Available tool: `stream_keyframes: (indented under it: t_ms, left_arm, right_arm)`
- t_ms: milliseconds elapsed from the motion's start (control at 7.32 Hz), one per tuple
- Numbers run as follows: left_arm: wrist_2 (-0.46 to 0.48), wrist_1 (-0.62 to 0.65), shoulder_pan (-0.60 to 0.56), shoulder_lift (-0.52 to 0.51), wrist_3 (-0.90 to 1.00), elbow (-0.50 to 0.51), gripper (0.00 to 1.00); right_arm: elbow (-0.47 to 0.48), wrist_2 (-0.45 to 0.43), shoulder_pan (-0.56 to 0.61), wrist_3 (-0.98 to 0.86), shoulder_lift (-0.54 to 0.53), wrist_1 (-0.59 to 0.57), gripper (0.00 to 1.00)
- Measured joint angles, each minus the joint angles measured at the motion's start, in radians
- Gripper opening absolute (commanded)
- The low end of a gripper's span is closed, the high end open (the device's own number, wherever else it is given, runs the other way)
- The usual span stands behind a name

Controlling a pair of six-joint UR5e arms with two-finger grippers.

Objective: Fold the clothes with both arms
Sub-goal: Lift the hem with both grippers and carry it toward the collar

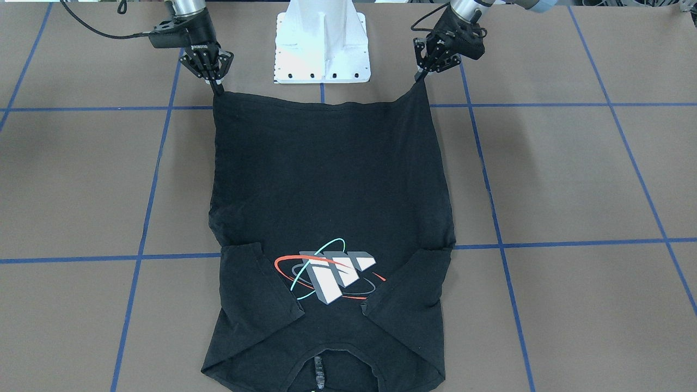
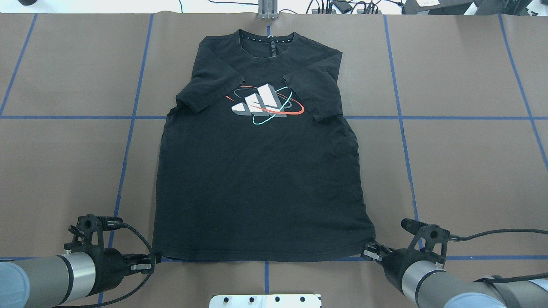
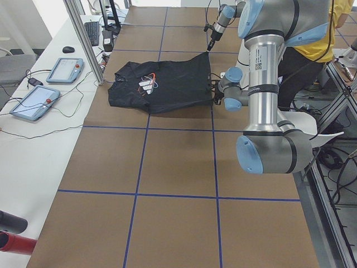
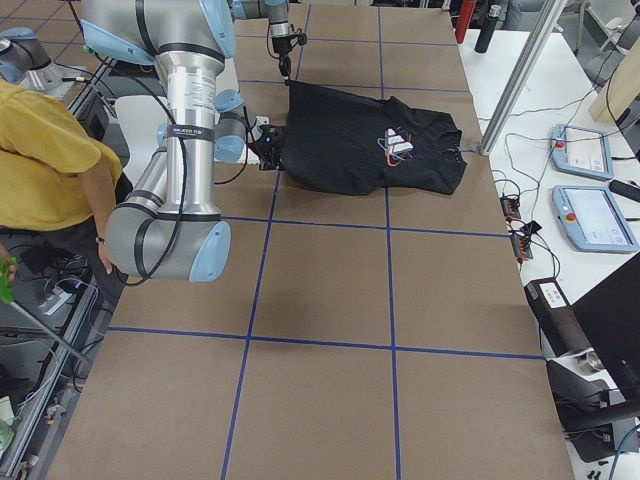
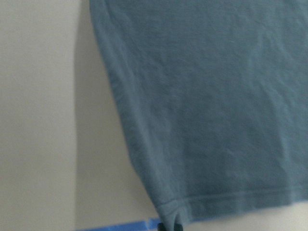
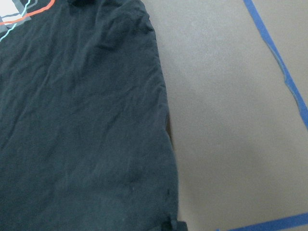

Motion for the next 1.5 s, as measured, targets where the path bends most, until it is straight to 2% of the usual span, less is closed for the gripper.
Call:
stream_keyframes:
  t_ms: [273,410,683,957,1230,1503]
  left_arm:
    - [-0.108,0.166,-0.001,0.004,0.001,-0.19,0.0]
    - [-0.149,0.218,0.006,0.018,0.001,-0.263,0.0]
    - [-0.187,0.253,0.051,0.04,-0.001,-0.327,0.0]
    - [-0.192,0.27,0.029,0.034,0.0,-0.333,0.0]
    - [-0.191,0.281,-0.076,-0.02,0.004,-0.276,0.0]
    - [-0.188,0.285,-0.212,-0.118,0.097,-0.186,0.0]
  right_arm:
    - [0.172,0.091,-0.022,-0.002,-0.047,-0.1,0.0]
    - [0.259,0.115,-0.076,-0.002,-0.055,-0.172,0.0]
    - [0.404,0.115,-0.219,0.0,-0.055,-0.295,0.0]
    - [0.436,0.06,-0.245,0.001,-0.044,-0.324,0.0]
    - [0.427,0.02,-0.17,-0.001,-0.004,-0.35,0.0]
    - [0.402,0.008,-0.057,-0.004,0.082,-0.42,0.0]
